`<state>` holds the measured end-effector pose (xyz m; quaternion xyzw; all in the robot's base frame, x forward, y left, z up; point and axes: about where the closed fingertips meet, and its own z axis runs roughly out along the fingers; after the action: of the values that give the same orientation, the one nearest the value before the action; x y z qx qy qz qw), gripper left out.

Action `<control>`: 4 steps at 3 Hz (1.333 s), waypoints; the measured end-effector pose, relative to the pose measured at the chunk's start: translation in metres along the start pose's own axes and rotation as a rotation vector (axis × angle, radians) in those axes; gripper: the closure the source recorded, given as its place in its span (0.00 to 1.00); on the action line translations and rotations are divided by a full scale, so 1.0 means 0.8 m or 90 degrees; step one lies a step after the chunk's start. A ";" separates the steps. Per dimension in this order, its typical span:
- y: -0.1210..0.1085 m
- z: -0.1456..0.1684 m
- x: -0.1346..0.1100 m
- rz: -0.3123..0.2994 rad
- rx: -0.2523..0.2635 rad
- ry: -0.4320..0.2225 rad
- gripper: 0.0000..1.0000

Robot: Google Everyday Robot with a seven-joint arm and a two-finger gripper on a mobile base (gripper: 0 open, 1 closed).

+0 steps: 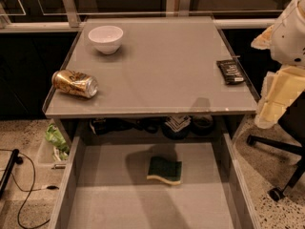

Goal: Pick sponge from top drawer and place on counter

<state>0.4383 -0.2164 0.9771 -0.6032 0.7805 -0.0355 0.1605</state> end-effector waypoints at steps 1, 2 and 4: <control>0.000 0.000 0.000 0.000 0.000 0.000 0.00; 0.016 0.016 0.004 0.004 -0.018 0.000 0.00; 0.112 0.126 0.043 0.053 -0.117 -0.018 0.00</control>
Offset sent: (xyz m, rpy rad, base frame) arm -0.0384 0.0078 -0.0739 0.0369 0.1466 -0.0021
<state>0.3770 -0.2112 0.8527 -0.5830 0.8023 0.0515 0.1171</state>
